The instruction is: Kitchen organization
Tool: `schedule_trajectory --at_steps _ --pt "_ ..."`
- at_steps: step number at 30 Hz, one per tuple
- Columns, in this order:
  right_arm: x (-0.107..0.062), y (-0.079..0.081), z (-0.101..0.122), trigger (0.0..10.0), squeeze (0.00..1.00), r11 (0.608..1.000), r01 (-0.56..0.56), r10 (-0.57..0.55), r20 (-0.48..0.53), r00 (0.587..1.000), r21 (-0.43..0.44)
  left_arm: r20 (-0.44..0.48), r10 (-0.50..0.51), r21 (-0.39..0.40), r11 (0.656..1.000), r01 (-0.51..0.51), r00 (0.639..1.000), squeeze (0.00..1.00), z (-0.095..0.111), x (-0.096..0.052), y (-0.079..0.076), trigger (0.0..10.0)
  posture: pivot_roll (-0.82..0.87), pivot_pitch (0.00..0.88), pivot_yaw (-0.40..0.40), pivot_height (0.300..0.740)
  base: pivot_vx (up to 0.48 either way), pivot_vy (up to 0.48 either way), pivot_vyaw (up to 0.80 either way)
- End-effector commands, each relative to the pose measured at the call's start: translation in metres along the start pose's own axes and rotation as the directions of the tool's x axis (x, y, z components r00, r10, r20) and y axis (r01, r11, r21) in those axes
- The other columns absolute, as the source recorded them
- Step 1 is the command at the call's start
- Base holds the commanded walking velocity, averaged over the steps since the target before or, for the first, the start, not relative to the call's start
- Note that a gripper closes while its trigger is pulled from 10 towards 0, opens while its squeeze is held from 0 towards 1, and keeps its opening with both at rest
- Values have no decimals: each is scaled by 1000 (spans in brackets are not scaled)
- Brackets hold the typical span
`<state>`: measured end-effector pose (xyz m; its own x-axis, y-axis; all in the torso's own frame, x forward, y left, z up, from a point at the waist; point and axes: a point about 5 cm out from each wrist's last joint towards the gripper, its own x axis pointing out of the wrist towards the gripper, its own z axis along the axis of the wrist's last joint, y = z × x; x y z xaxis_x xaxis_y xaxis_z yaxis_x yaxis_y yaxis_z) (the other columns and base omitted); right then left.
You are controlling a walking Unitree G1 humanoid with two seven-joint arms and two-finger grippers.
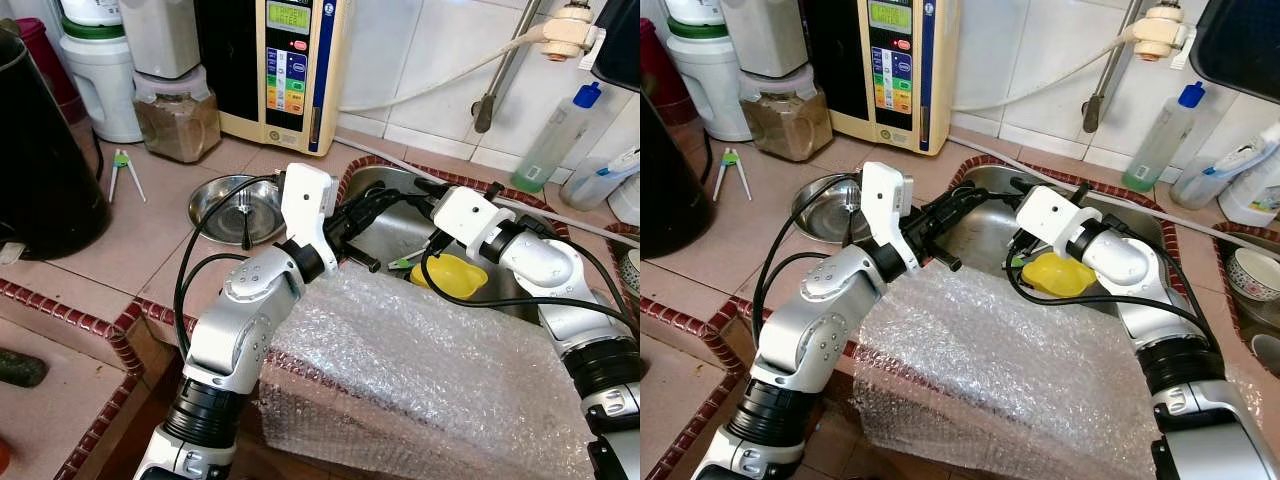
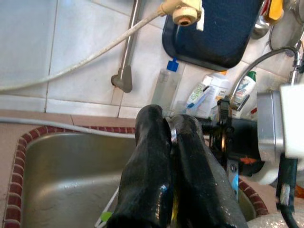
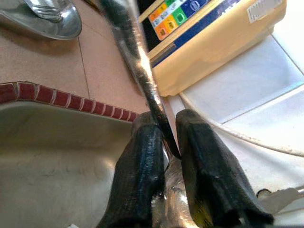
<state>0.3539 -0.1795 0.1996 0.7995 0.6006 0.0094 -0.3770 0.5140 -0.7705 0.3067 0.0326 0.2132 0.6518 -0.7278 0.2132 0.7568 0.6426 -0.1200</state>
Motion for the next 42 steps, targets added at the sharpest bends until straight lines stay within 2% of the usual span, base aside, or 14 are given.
schedule_trajectory --at_steps 1,2,5,6,9,10,11,18,24,29,39,40,41,42 --pt "-1 -11 2 0 0 999 50 -50 7 999 18 -31 -21 21 1000 22 999 0 -5 0 -4 2980 13 76 -75 740 0 0 0" --pt "-1 -11 2 0 0 999 49 -49 9 999 19 -31 -22 25 999 22 999 0 -6 0 -4 2980 13 76 -75 740 0 0 0" --pt "1 -5 2 0 0 998 42 -43 15 999 35 -38 -18 32 999 19 999 0 -7 -2 -3 4863 19 78 -75 740 0 0 0" --pt "3 1 2 0 0 998 38 -38 15 999 47 -49 -12 43 999 14 999 0 -10 -3 -2 10000 22 77 -73 740 0 0 0" --pt "7 14 0 0 0 996 27 -28 10 1000 81 -75 -11 55 998 15 997 0 -15 -5 -2 10000 25 78 -70 740 0 0 0" --pt "9 21 -2 0 0 995 26 -26 4 1000 95 -99 -27 40 999 31 995 886 -19 -7 -3 10000 28 79 -66 740 0 0 0" --pt "11 24 -3 0 0 995 25 -25 0 1000 101 -110 -37 38 998 42 993 1000 -21 -7 -4 10000 32 81 -62 740 0 0 0" --pt "19 37 -20 0 0 991 59 -47 -99 994 121 -228 -140 38 988 153 964 1000 -37 -19 -10 10000 53 87 -41 740 0 0 0" --pt "15 37 -41 0 0 986 119 -90 -228 970 117 -227 -120 86 986 142 967 1000 -29 -22 -3 10000 71 84 -39 740 0 0 0" --pt "3 36 -64 0 0 972 195 -132 -385 913 129 -267 -97 148 979 140 959 1000 -29 -27 7 10000 80 91 -34 740 0 0 0" --pt "-20 32 -88 0 0 939 303 -179 -521 834 161 -275 -79 165 978 128 958 1000 -27 -28 13 10000 83 86 -28 740 0 0 0" --pt "-21 31 -89 1490 1000 936 310 -181 -524 832 169 -276 -80 166 978 129 958 1000 -28 -28 13 10000 81 85 -27 740 0 0 0" --pt "-22 32 -90 10000 1000 929 318 -178 -527 831 188 -279 -84 167 977 135 957 1000 -29 -28 12 10000 80 83 -27 740 0 0 0" --pt "-22 32 -90 10000 1000 929 321 -182 -528 830 185 -281 -87 168 976 138 956 1000 -30 -27 11 10000 79 80 -28 740 0 0 0"
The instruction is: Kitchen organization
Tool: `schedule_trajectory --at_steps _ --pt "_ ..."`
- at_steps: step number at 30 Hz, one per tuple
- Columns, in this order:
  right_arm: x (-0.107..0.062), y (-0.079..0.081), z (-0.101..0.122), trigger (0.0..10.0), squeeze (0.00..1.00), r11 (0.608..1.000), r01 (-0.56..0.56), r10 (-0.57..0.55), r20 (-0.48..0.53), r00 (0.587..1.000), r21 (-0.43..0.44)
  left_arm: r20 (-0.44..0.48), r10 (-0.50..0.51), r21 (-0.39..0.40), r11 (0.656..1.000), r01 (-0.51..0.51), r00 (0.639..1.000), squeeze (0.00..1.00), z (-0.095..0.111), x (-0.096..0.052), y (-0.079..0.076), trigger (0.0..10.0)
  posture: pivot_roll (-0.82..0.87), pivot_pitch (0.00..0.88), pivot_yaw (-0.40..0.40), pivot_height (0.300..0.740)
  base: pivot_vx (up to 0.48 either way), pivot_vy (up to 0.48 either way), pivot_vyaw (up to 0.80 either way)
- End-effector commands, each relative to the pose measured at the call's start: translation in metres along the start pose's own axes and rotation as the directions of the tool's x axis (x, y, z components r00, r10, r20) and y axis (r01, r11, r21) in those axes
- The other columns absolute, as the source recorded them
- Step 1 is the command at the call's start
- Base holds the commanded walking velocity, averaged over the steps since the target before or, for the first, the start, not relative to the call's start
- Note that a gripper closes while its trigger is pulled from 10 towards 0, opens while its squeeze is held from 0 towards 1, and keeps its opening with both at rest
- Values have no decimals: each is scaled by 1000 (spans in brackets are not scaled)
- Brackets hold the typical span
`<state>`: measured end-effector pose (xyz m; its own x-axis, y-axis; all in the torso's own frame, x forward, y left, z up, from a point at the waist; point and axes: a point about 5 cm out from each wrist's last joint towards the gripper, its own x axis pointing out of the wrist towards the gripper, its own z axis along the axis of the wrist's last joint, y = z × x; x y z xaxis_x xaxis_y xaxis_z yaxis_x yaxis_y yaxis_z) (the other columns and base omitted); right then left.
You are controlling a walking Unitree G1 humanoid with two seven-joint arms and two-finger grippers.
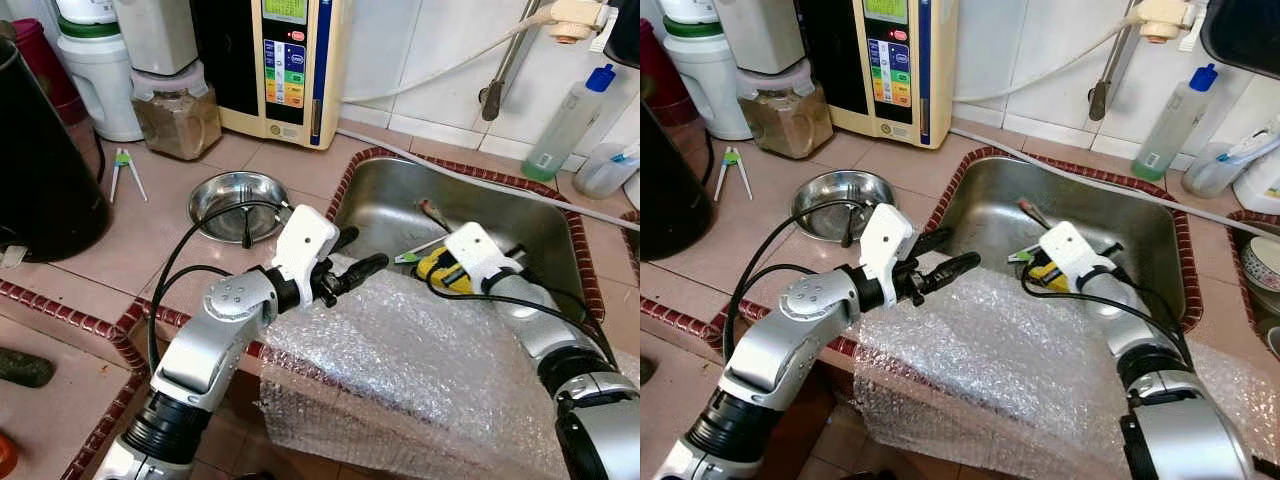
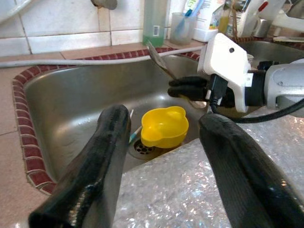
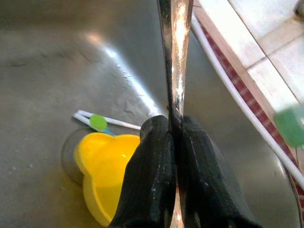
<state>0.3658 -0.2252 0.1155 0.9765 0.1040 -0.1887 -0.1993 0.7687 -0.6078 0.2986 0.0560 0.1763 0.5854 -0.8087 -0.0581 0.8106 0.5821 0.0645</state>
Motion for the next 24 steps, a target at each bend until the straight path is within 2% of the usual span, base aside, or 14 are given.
schedule_trajectory --at_steps 1,10,17,18,24 --pt "-1 -6 -2 10000 1000 1000 22 -22 -13 1000 18 0 -20 14 1000 20 1000 1000 1 3 -3 10000 79 80 -28 740 0 0 0" --pt "2 -9 5 10000 1000 1000 31 -31 1 1000 2 4 -22 17 1000 21 1000 1000 1 7 -4 10000 73 69 -35 740 0 0 0" --pt "3 -6 -2 10000 1000 992 9 -2 -59 998 128 1 -8 26 1000 8 1000 1000 -1 5 -3 10000 73 68 -41 740 0 0 0" --pt "3 -6 -2 10000 1000 986 1 9 -62 998 169 2 -5 26 1000 5 1000 1000 -2 5 -2 10000 72 69 -43 740 0 0 0" --pt "5 -13 5 10000 1000 972 26 -21 -26 999 234 13 36 32 999 -36 999 1000 -2 2 2 10000 71 72 -49 740 0 0 0"
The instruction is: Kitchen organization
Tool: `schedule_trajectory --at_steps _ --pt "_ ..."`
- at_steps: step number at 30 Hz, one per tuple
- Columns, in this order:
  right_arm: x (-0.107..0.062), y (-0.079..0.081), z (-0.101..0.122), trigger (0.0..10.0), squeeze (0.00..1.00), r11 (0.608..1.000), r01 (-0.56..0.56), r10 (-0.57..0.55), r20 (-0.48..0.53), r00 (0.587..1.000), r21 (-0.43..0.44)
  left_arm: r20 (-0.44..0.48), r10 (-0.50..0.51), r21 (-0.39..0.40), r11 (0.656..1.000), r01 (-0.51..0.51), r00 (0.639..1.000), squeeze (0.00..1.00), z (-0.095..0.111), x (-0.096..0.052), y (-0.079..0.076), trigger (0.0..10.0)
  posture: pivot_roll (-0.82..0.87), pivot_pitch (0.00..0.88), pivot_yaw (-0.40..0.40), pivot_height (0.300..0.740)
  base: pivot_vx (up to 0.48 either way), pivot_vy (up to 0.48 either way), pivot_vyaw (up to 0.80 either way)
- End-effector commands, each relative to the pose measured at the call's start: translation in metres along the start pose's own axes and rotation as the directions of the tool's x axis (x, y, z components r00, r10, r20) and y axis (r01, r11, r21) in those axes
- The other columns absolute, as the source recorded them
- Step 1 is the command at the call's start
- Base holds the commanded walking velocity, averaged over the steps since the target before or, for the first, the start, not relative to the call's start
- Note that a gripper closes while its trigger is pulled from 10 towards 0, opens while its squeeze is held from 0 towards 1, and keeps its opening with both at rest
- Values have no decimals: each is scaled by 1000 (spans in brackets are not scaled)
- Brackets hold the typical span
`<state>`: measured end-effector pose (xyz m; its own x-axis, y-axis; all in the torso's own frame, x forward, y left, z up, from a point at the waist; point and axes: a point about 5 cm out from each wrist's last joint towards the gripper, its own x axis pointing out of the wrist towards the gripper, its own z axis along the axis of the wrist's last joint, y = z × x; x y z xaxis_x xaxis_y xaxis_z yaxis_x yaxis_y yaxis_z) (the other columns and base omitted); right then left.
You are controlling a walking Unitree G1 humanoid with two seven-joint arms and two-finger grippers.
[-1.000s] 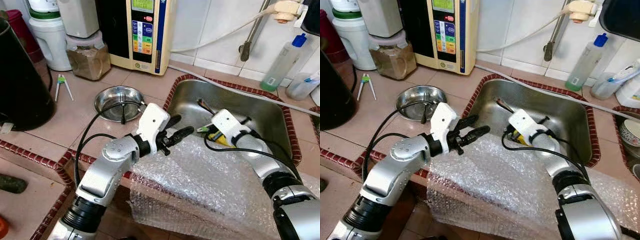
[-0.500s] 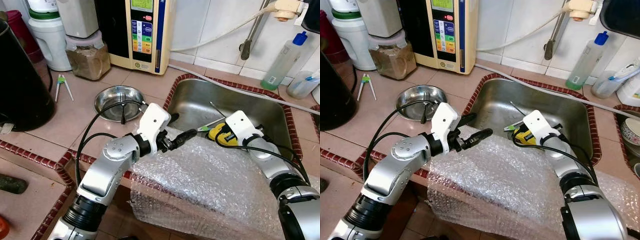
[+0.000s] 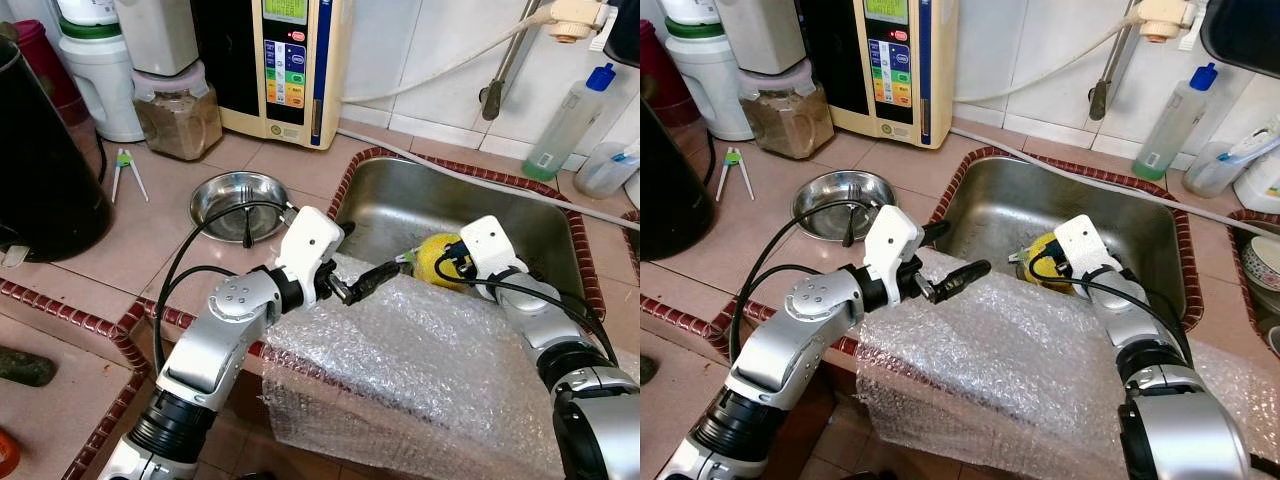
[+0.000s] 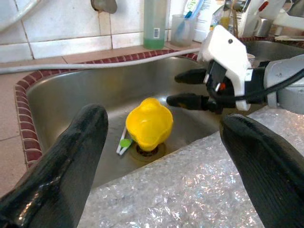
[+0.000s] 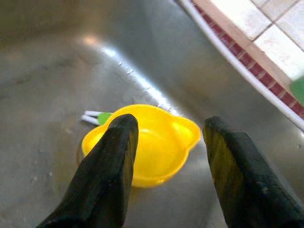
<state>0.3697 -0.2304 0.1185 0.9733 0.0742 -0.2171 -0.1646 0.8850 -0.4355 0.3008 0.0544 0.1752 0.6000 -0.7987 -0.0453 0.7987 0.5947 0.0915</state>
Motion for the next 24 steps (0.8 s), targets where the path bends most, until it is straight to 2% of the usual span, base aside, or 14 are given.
schedule_trajectory --at_steps 1,2,6,8,11,12,14,17,21,23,24 --pt "3 -5 15 10000 1000 998 -5 1 63 998 70 16 68 16 998 -68 998 1000 -1 -4 8 10000 71 72 -49 740 0 0 0" --pt "3 -5 15 10000 1000 998 -5 1 63 998 70 16 68 16 998 -68 998 1000 -1 -4 8 10000 71 72 -49 740 0 0 0" --pt "3 -1 31 10000 1000 997 -56 47 168 985 50 62 185 79 979 -189 981 1000 0 -13 22 10000 64 75 -56 740 0 0 0" --pt "-1 3 41 10000 1000 994 -86 66 255 965 68 81 255 95 960 -262 963 1000 -5 -21 29 10000 53 77 -62 740 0 0 0" --pt "-5 6 48 10000 1000 992 -100 72 305 950 78 98 295 111 946 -305 950 1000 -8 -27 32 10000 47 74 -61 740 0 0 0" --pt "-12 12 54 10000 1000 989 -115 76 353 932 91 122 349 113 925 -363 929 1000 -11 -32 36 10000 41 74 -64 740 0 0 0" --pt "-22 21 61 10000 1000 984 -143 87 406 910 109 145 390 117 906 -407 909 1000 -14 -36 38 10000 41 72 -65 740 0 0 0" --pt "-27 26 65 10000 1000 982 -151 90 425 901 111 149 401 124 899 -419 904 1000 -16 -37 39 10000 37 70 -64 740 0 0 0" --pt "-47 49 81 10000 1000 974 -218 162 504 848 54 171 464 147 860 -488 869 1000 -22 -40 45 10000 22 66 -59 740 0 0 0" --pt "-60 56 89 10000 1000 971 -235 174 531 829 49 170 481 159 848 -505 860 1000 -27 -39 47 10000 18 65 -62 740 0 0 0" --pt "-60 56 89 10000 1000 971 -235 174 531 829 49 170 481 159 848 -505 860 1000 -27 -39 47 10000 18 65 -62 740 0 0 0"
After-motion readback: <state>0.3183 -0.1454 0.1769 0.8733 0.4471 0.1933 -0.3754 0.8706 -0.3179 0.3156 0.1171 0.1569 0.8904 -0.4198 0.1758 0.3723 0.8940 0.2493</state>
